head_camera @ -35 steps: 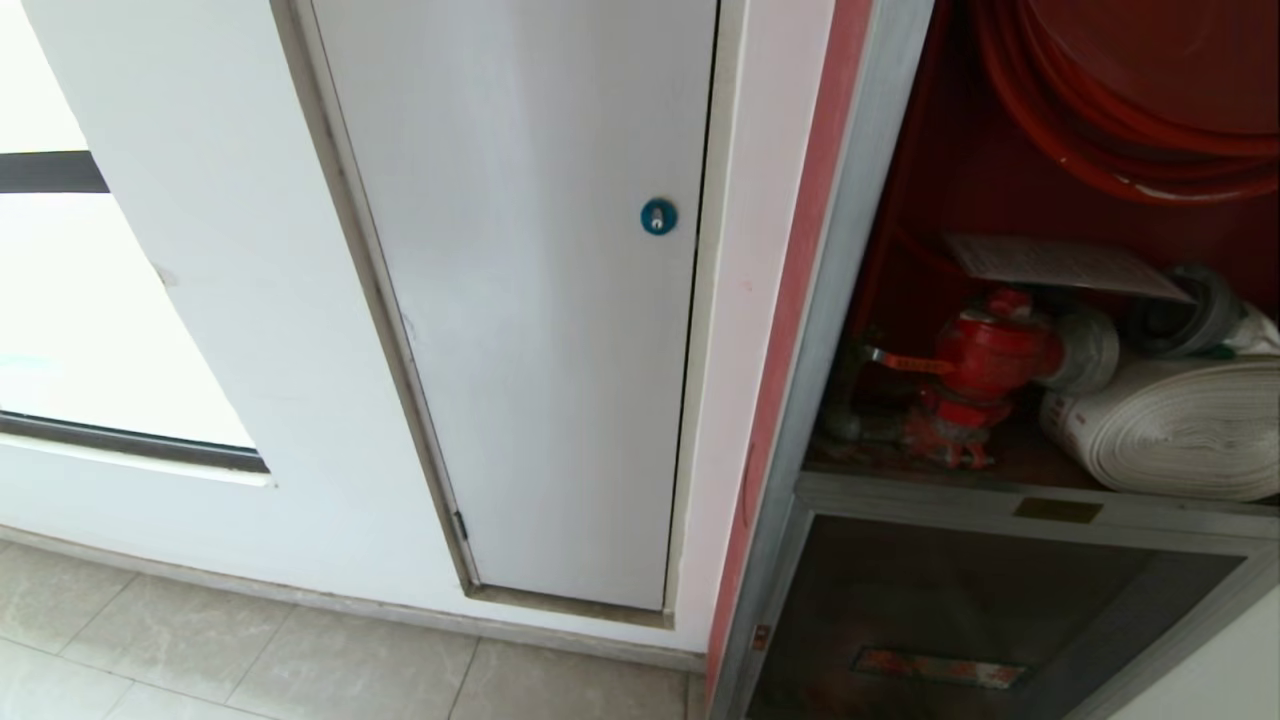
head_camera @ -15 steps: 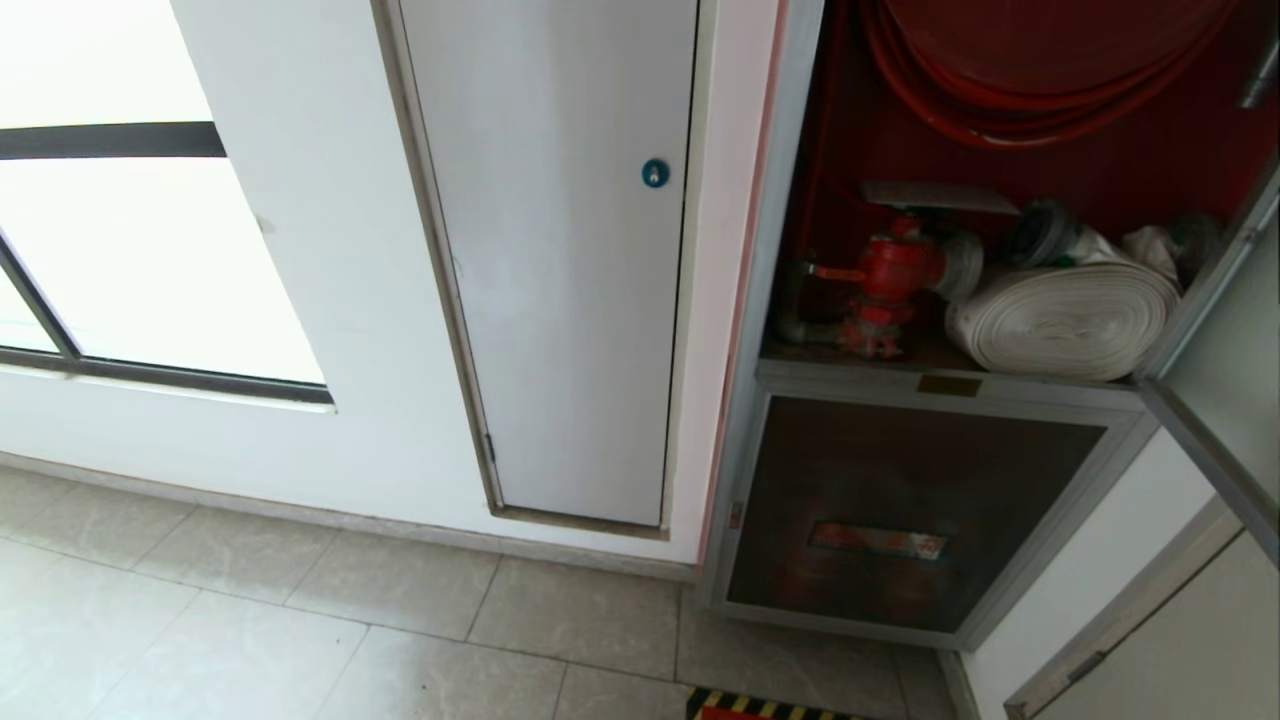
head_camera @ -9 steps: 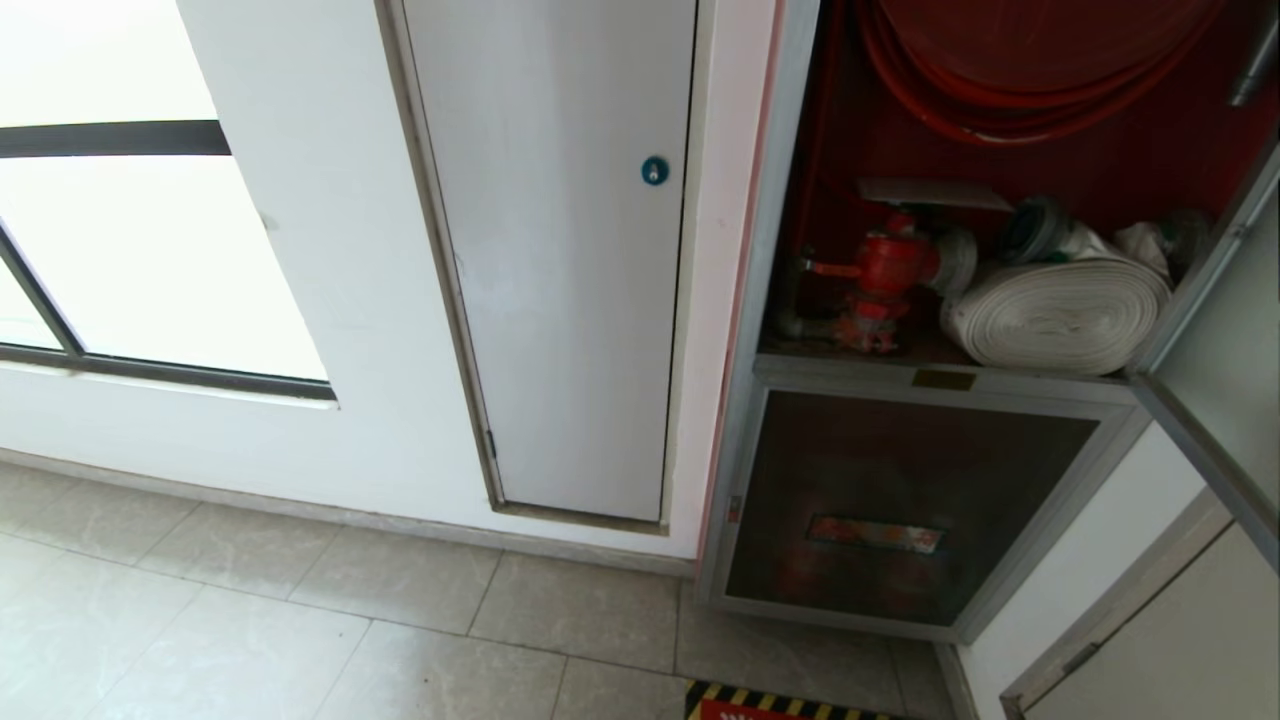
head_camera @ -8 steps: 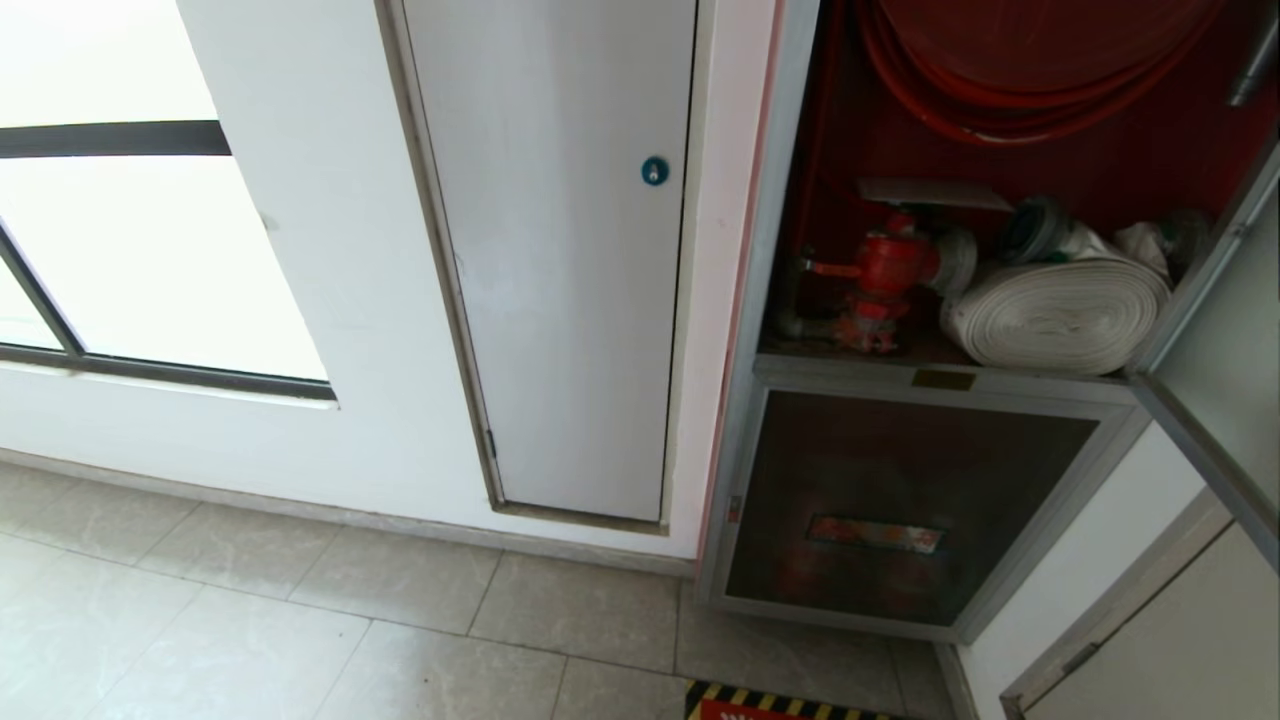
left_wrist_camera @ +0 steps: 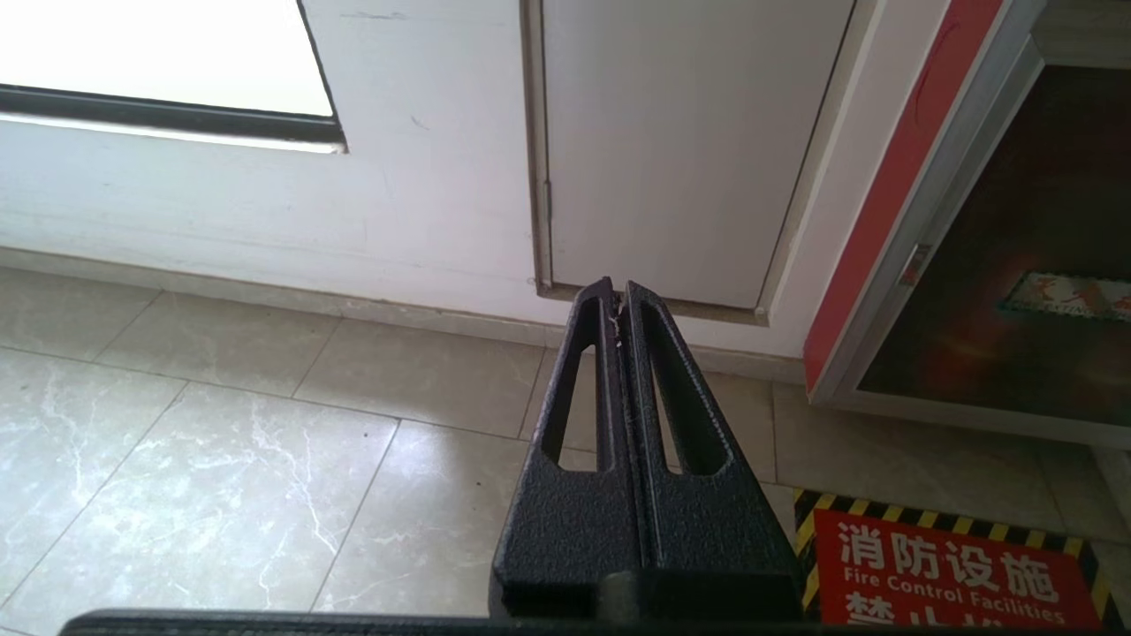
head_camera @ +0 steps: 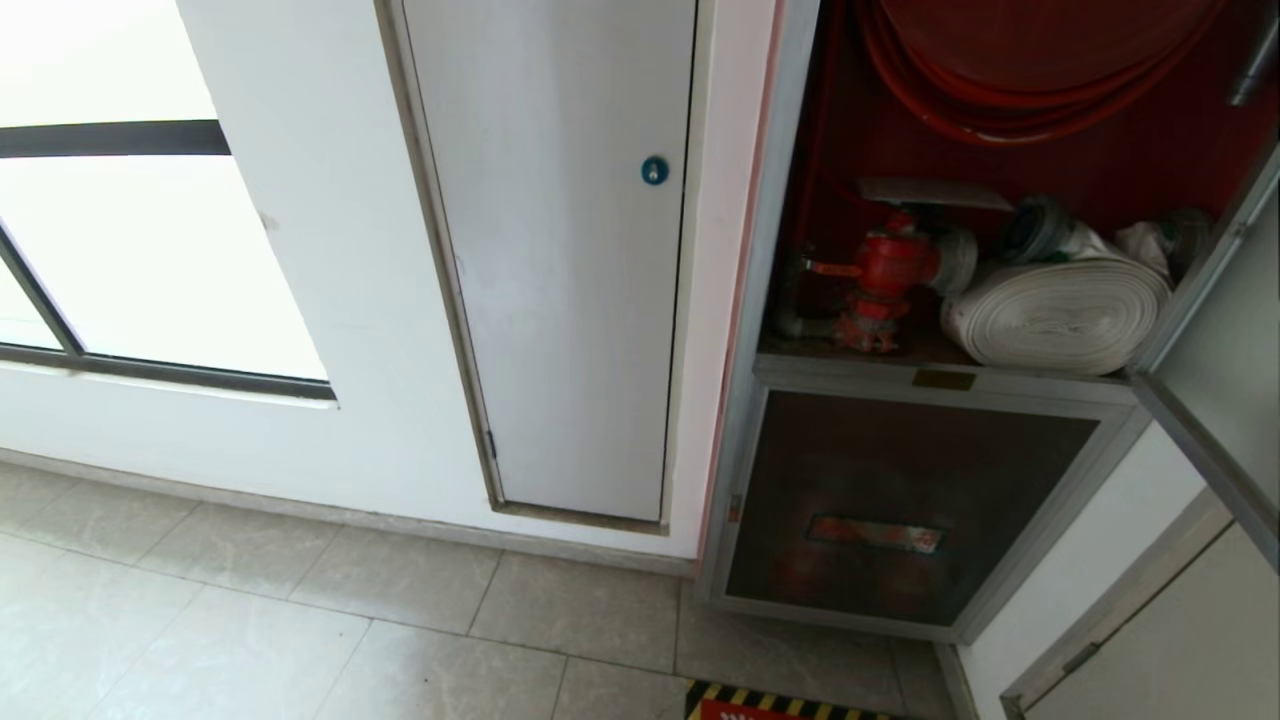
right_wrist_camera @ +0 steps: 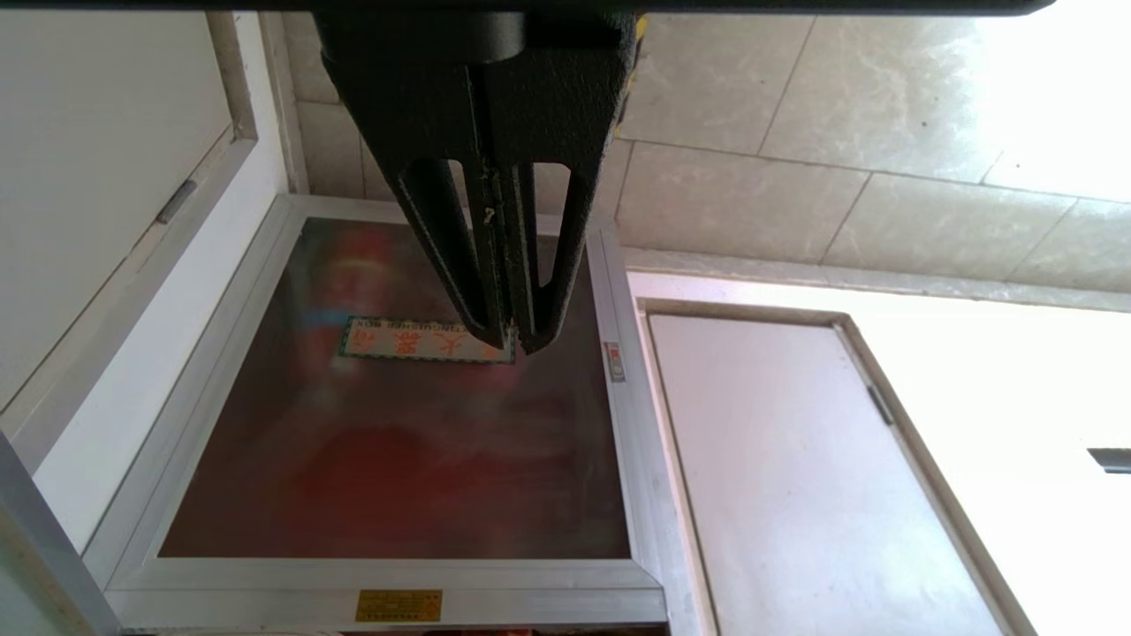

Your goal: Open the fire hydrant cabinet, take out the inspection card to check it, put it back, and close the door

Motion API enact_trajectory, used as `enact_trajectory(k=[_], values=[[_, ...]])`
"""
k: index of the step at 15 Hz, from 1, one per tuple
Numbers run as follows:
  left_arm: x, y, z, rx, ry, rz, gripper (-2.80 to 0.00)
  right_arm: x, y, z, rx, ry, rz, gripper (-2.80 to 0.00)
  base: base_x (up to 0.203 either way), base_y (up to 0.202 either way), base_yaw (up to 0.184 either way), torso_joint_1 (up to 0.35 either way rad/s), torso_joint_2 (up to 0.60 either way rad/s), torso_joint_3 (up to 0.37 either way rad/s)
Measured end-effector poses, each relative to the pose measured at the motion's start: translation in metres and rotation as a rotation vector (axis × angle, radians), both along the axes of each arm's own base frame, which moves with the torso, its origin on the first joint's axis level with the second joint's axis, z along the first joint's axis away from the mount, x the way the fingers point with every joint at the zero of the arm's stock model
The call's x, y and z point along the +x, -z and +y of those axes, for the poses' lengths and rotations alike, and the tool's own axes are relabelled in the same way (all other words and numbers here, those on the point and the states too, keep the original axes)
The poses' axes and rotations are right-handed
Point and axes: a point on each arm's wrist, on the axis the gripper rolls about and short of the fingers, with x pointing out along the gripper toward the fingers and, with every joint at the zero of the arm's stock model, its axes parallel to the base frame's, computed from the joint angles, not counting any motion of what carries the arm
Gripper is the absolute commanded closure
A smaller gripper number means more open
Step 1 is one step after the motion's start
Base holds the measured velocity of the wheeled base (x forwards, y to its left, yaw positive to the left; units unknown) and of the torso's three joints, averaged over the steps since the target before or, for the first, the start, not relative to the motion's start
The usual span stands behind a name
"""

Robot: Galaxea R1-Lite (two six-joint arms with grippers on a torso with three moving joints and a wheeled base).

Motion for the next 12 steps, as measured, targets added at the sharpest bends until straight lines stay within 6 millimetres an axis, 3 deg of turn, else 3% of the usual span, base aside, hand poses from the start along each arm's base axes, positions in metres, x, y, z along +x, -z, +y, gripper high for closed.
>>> enact_trajectory(k=[6,12], values=[[0.0,0.0,0.0,0.0,0.0,0.0,0.0,-0.001,-0.007,0.0,-0.005,0.004,-0.011,0.0,0.0,0.0,0.0,0.0,0.0,0.0],[0.0,0.0,0.0,0.0,0.0,0.0,0.0,0.005,-0.066,-0.001,-0.004,0.127,-0.036,0.0,0.0,0.0,0.0,0.0,0.0,0.0]])
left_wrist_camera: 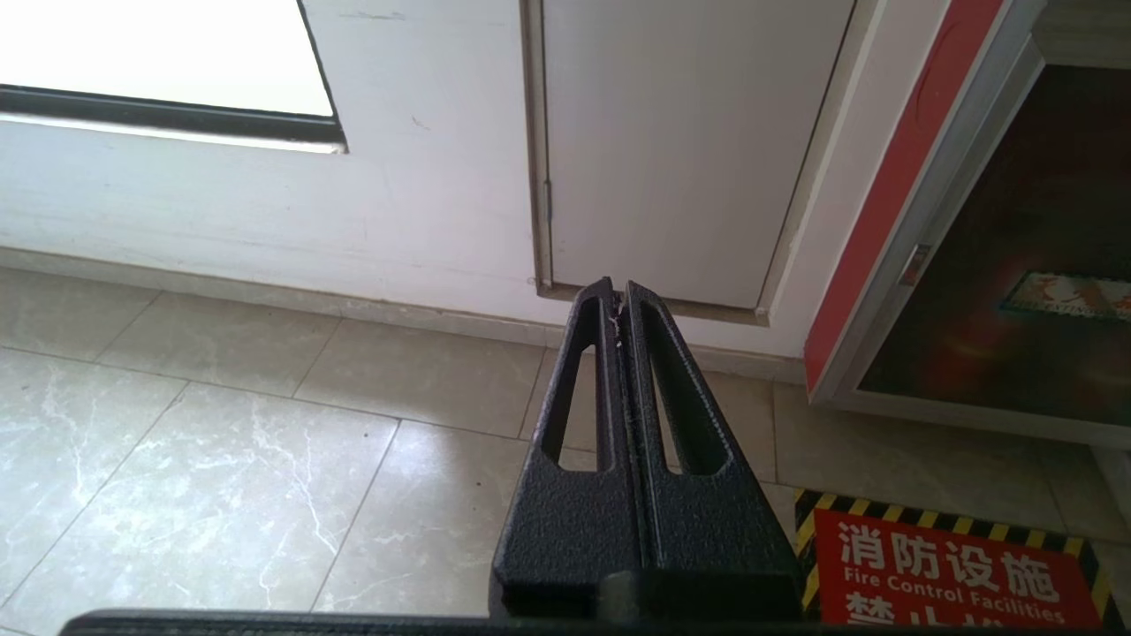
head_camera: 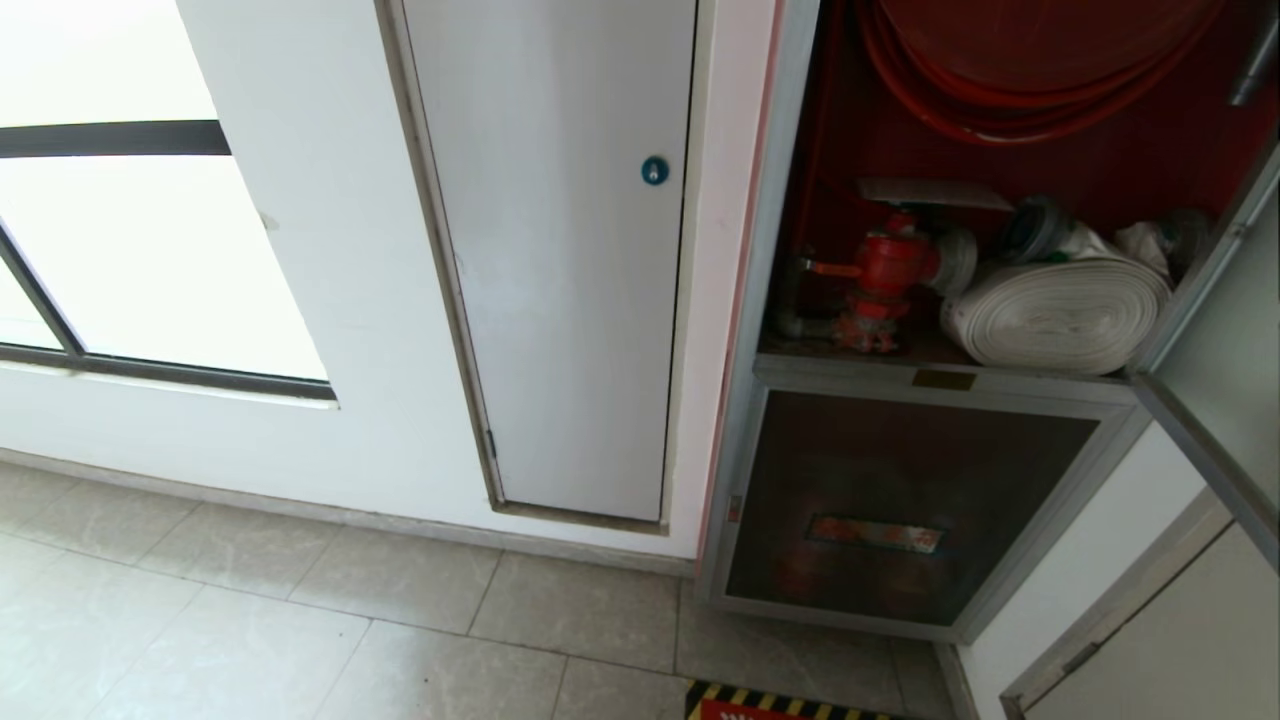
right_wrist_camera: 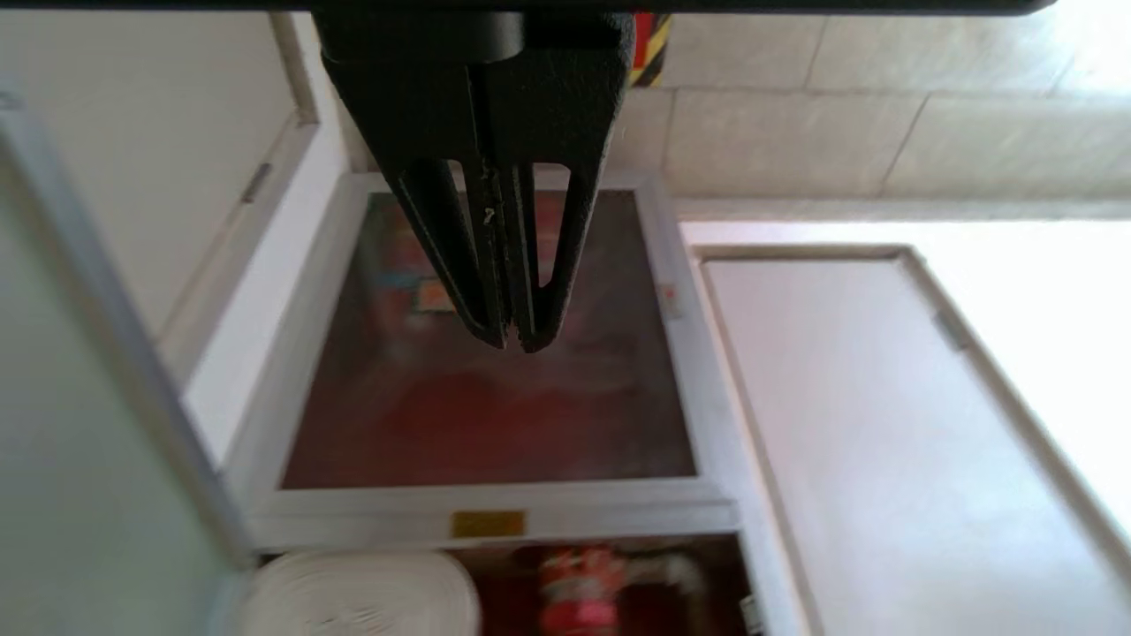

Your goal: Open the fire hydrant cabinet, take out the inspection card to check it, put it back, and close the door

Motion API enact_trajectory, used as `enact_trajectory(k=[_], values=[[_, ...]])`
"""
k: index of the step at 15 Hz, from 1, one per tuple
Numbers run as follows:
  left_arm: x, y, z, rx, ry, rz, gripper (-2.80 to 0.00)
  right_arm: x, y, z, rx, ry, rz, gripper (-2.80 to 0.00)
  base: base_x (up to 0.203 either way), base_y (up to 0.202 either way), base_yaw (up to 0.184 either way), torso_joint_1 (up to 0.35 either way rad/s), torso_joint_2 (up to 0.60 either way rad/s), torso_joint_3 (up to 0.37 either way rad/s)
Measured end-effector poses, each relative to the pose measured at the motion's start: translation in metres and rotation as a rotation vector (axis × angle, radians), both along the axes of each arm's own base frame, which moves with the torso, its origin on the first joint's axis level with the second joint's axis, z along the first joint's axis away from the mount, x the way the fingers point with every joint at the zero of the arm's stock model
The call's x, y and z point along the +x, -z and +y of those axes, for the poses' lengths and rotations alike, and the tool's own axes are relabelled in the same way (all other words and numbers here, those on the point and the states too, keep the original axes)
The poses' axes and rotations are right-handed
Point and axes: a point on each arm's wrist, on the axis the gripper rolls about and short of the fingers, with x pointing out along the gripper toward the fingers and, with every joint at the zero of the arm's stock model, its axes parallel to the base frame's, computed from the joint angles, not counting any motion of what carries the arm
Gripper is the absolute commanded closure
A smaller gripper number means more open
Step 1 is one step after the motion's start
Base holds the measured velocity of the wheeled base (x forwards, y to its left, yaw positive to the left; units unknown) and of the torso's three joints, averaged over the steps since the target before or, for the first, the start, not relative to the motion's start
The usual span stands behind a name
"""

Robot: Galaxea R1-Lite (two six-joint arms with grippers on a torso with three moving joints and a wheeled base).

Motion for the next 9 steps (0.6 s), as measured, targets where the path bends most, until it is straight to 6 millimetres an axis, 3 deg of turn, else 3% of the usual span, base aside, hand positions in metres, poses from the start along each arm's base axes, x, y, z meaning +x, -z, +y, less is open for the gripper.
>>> enact_trajectory(k=[5,9], values=[[0.0,0.0,0.0,0.0,0.0,0.0,0.0,0.032,-0.045,-0.008,-0.048,0.412,-0.021,0.0,0.0,0.0,0.0,0.0,0.0,0.0],[0.0,0.0,0.0,0.0,0.0,0.0,0.0,0.048,-0.065,-0.026,-0.088,0.736,-0.057,0.0,0.0,0.0,0.0,0.0,0.0,0.0]])
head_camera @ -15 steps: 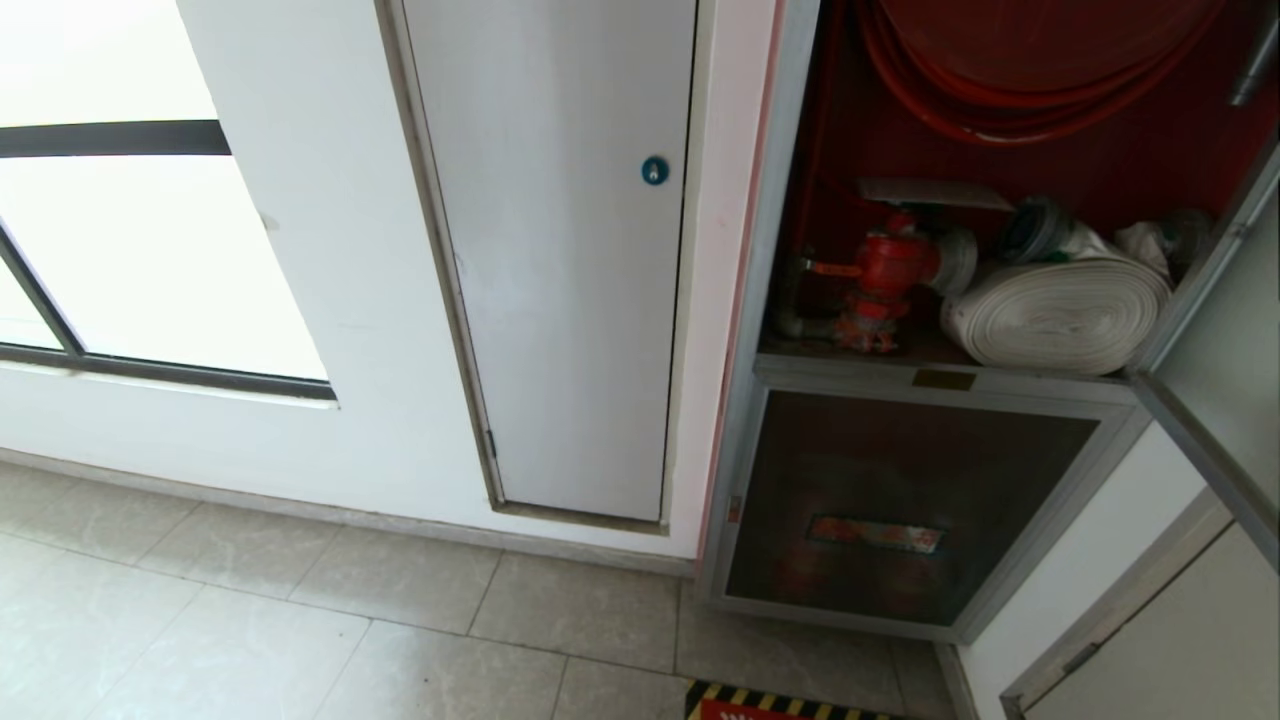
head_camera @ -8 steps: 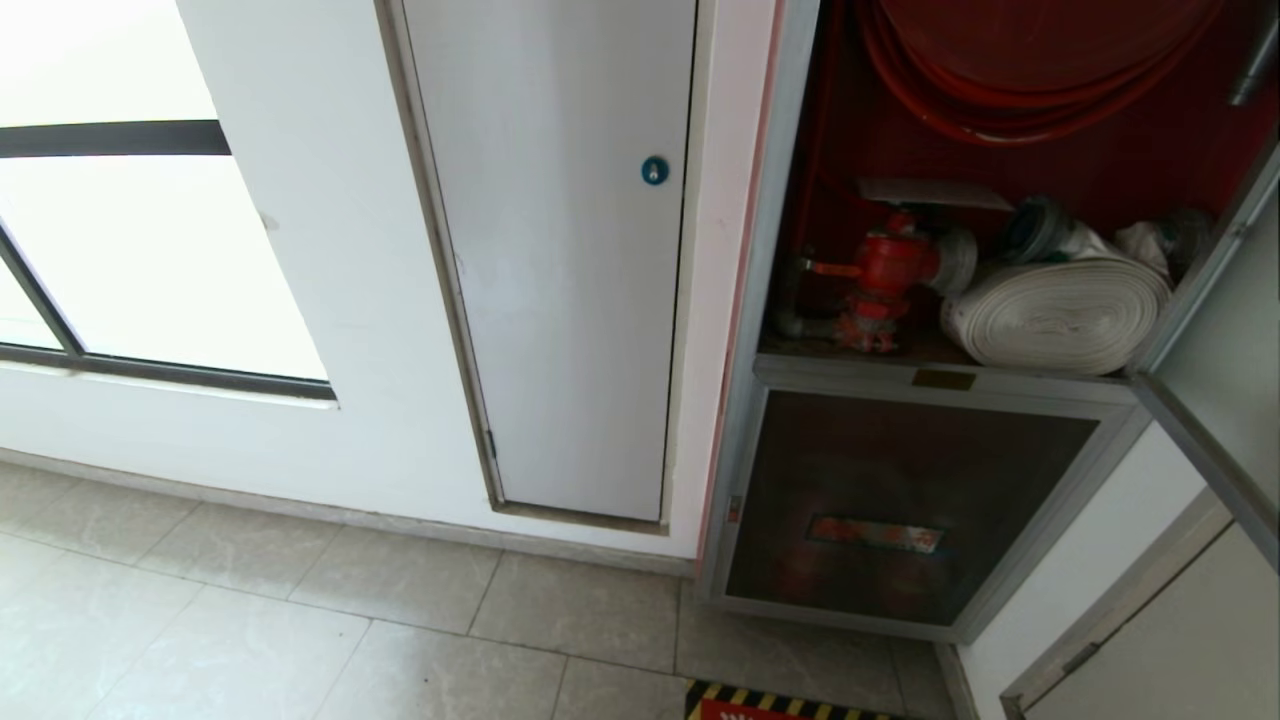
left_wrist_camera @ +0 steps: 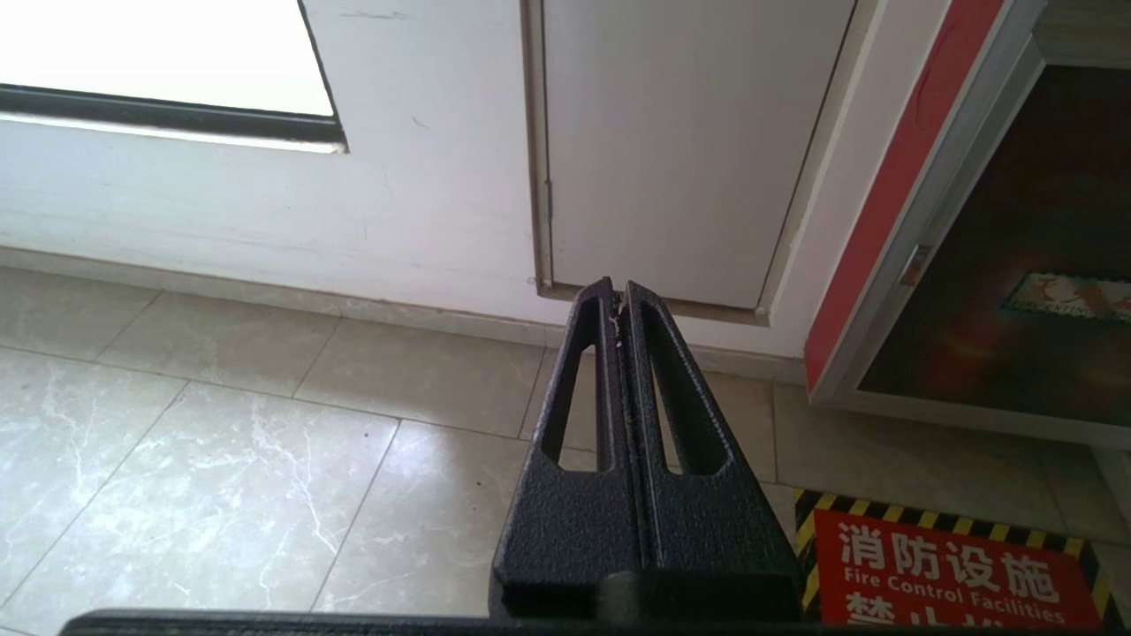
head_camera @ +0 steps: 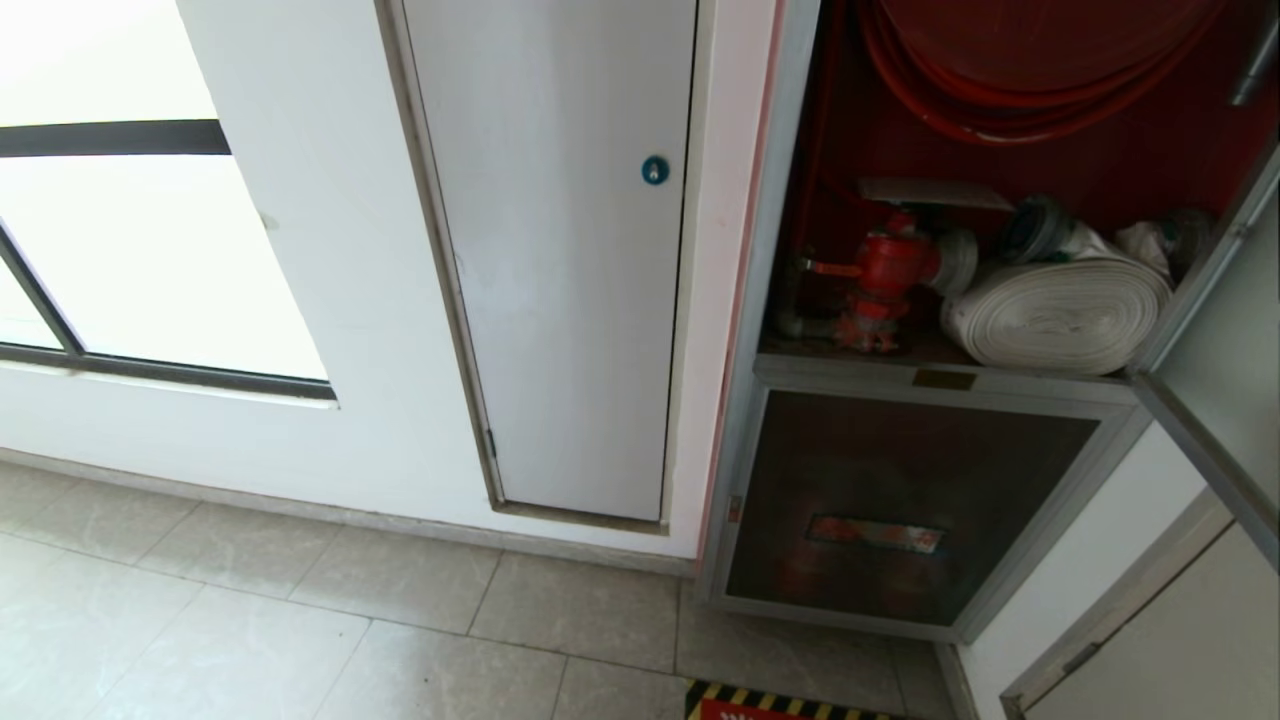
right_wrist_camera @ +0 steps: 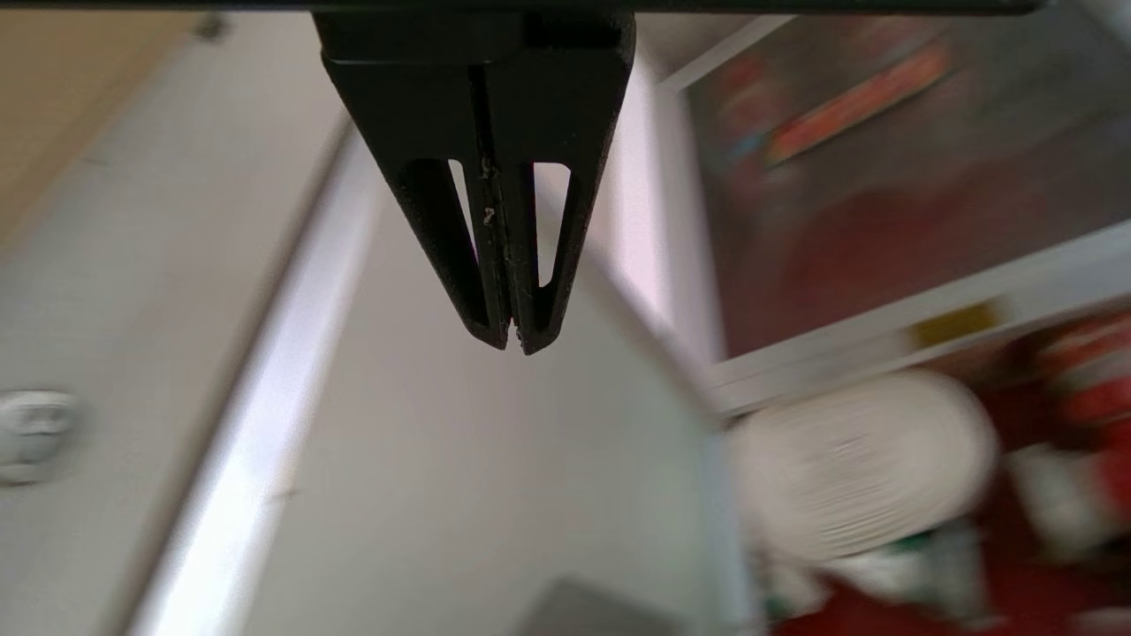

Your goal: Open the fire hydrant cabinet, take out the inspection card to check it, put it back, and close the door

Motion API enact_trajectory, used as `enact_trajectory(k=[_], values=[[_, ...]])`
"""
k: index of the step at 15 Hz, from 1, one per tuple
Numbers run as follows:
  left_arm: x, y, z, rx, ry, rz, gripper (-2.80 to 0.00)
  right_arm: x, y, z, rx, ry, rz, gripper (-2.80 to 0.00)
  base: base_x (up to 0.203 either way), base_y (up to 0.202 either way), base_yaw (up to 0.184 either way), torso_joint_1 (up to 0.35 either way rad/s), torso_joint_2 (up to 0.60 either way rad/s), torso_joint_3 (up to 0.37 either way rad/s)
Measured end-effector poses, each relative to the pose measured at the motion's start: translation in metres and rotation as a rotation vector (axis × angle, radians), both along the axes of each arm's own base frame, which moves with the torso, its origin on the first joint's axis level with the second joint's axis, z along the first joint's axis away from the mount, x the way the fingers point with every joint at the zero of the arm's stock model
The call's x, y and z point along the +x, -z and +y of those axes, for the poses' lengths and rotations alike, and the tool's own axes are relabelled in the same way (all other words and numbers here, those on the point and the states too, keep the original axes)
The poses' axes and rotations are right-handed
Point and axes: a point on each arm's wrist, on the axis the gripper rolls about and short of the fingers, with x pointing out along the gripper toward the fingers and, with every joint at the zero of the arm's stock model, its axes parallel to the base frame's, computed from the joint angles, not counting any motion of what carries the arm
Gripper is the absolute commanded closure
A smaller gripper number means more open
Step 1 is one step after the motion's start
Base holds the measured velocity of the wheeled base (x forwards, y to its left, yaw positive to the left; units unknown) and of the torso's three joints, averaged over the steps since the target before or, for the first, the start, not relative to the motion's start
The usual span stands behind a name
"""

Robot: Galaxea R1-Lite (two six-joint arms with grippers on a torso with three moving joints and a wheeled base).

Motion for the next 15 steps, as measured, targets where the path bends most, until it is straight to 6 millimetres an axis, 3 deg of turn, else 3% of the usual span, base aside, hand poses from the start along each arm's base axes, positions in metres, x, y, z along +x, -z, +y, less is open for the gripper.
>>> enact_trajectory(k=[8,15], values=[[0.0,0.0,0.0,0.0,0.0,0.0,0.0,0.022,-0.018,-0.039,0.077,0.242,0.004,0.0,0.0,0.0,0.0,0.0,0.0,0.0],[0.0,0.0,0.0,0.0,0.0,0.0,0.0,0.018,-0.028,-0.063,0.094,0.424,-0.068,0.0,0.0,0.0,0.0,0.0,0.0,0.0]])
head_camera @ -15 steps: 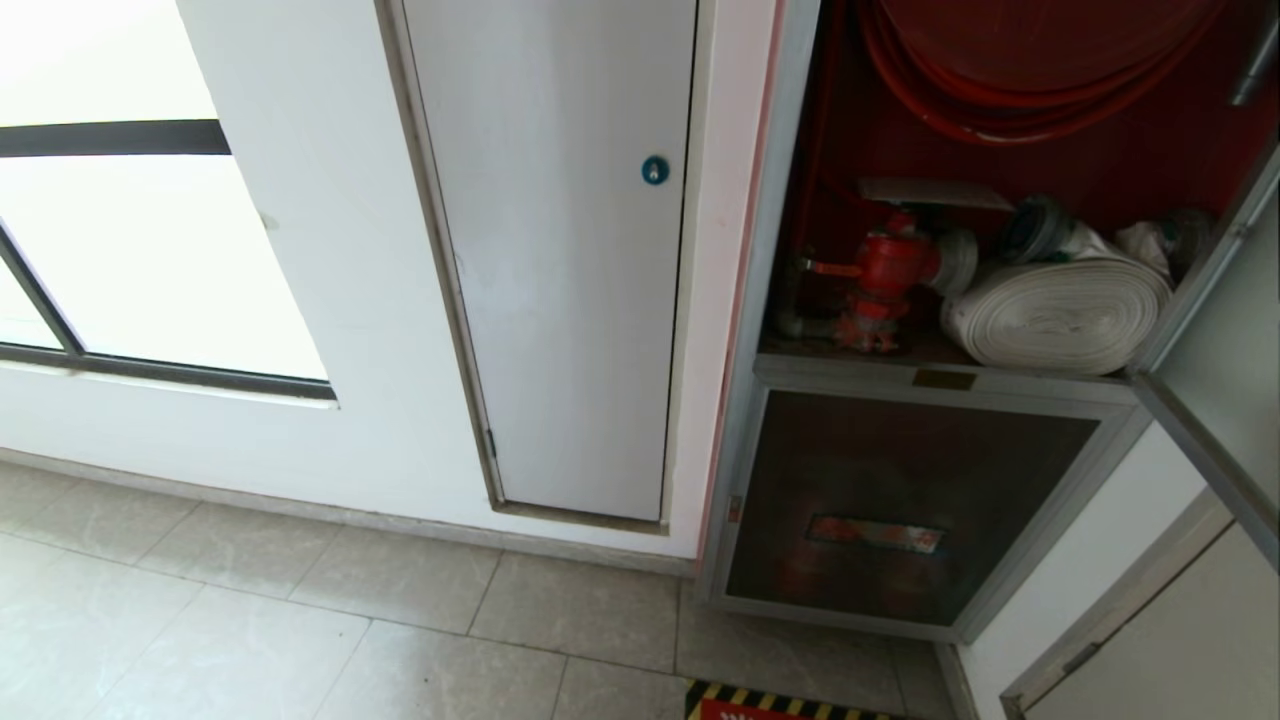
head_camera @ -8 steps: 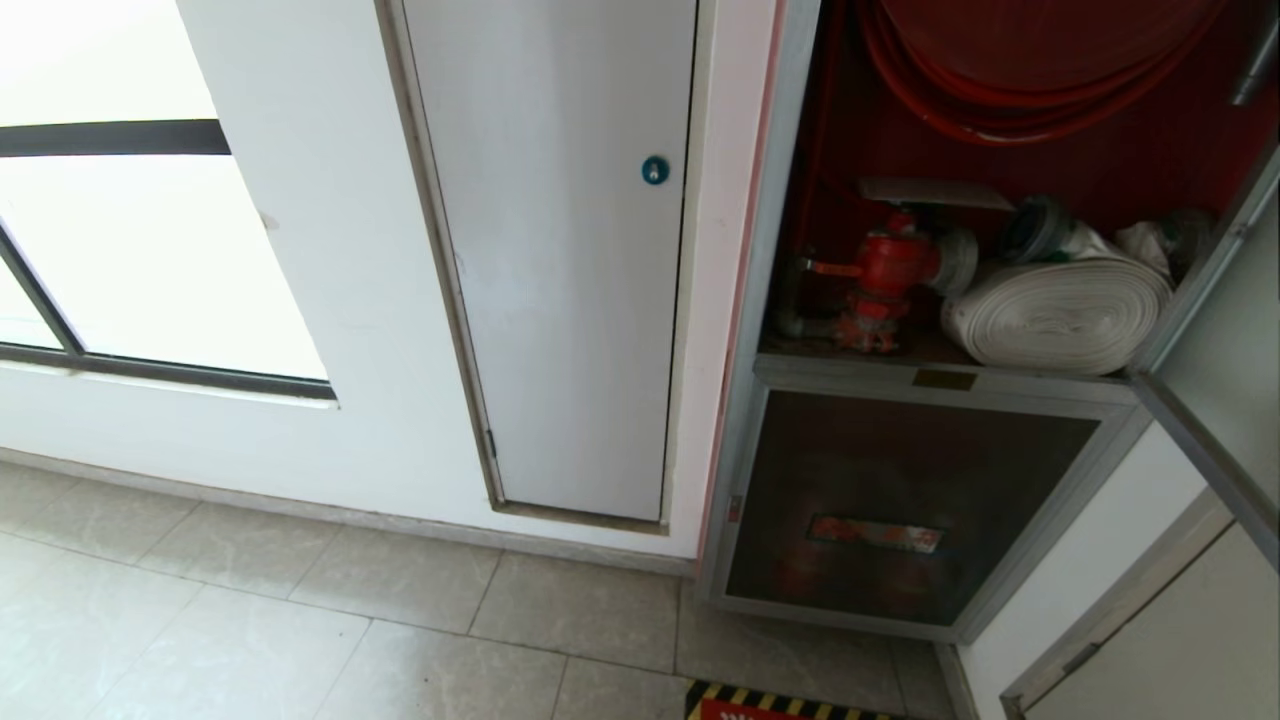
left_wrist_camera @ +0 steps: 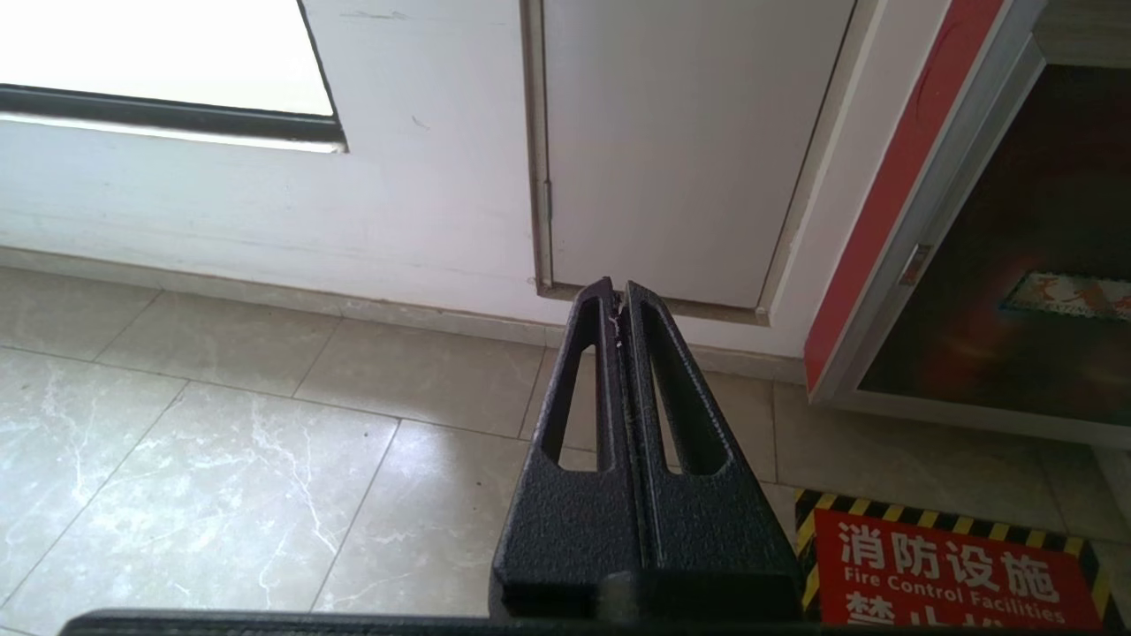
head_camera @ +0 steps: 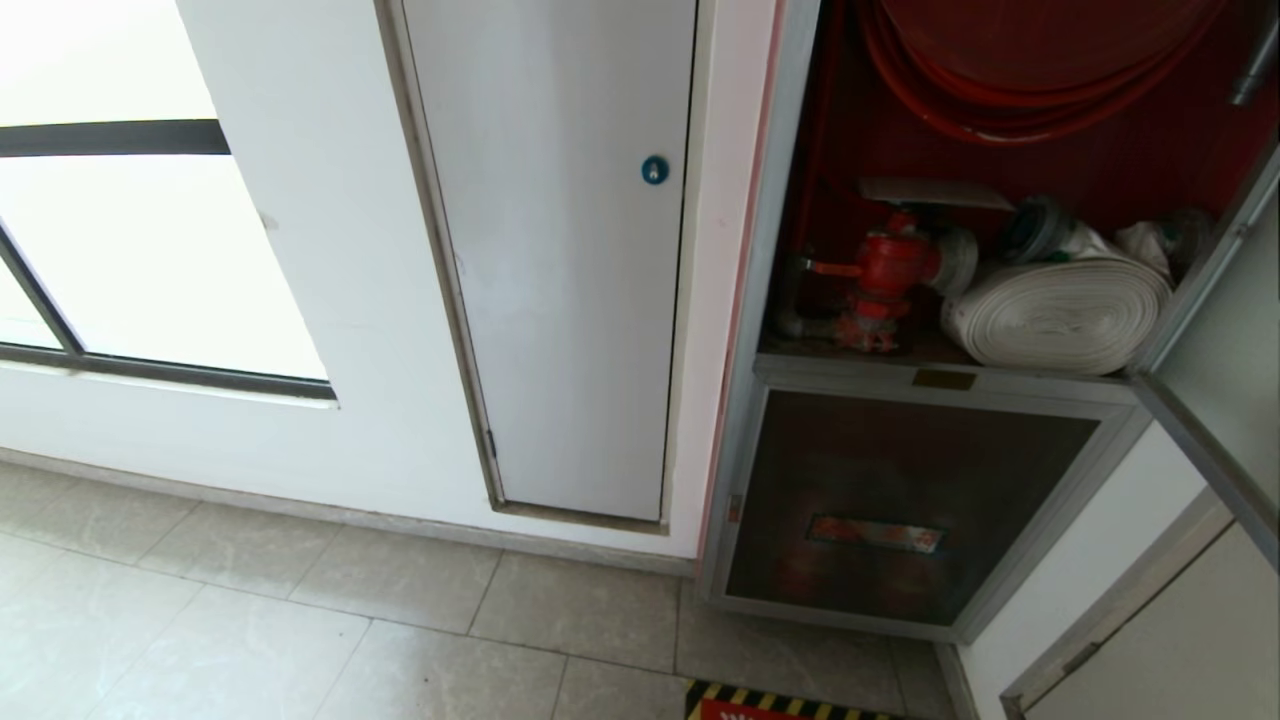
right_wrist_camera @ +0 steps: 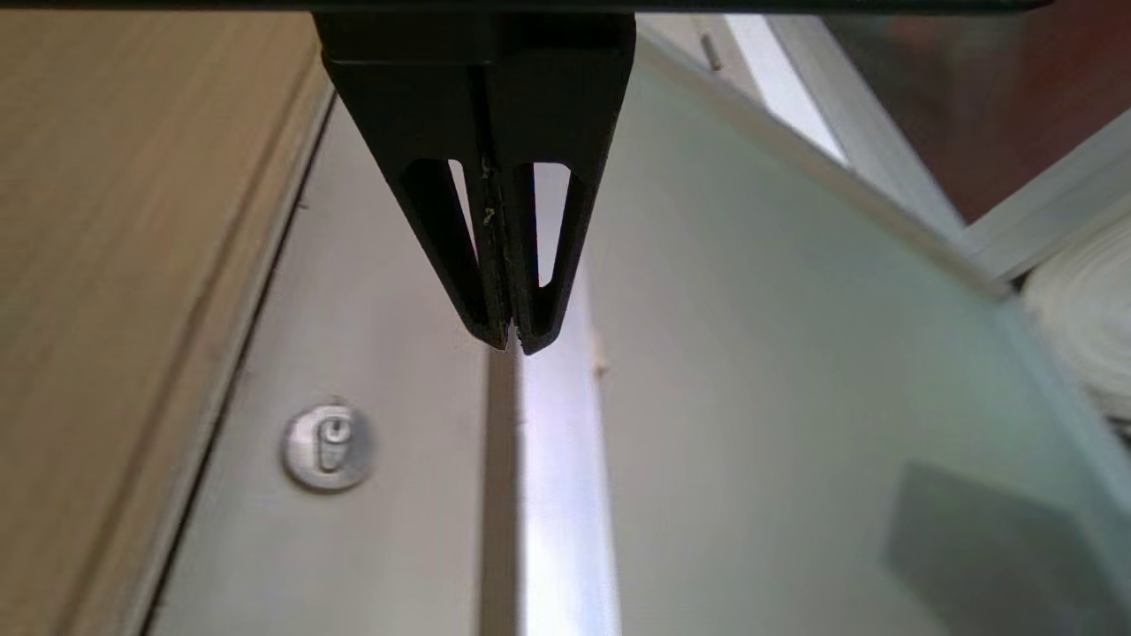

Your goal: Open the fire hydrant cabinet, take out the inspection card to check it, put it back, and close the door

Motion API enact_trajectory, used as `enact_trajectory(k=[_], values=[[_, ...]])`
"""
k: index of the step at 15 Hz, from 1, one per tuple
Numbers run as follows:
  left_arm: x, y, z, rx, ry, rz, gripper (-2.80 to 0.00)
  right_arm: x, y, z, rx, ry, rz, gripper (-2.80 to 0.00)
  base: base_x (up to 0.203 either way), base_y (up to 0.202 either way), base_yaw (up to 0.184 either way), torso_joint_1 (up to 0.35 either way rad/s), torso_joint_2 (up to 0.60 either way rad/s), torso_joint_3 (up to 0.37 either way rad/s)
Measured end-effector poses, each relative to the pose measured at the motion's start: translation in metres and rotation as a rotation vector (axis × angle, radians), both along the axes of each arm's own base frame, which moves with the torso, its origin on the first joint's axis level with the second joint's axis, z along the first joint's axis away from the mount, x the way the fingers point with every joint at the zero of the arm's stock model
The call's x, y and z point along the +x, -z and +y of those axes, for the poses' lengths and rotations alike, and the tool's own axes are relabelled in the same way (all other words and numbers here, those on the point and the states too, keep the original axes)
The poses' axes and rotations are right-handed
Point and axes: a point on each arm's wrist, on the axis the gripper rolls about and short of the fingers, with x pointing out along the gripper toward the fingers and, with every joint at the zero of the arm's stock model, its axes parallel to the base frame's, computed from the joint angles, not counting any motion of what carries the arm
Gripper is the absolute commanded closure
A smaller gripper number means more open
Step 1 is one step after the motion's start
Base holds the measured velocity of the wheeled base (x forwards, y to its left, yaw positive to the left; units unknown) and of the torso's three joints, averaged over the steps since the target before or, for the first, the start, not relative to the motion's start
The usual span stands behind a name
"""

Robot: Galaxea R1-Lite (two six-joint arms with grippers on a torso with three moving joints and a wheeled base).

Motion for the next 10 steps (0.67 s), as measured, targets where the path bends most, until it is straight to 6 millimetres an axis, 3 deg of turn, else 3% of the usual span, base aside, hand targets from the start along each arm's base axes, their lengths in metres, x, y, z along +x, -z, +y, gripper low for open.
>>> enact_trajectory(k=[10], values=[[0.0,0.0,0.0,0.0,0.0,0.0,0.0,-0.006,-0.009,-0.023,0.015,0.113,0.002,0.0,0.0,0.0,0.0,0.0,0.0,0.0]])
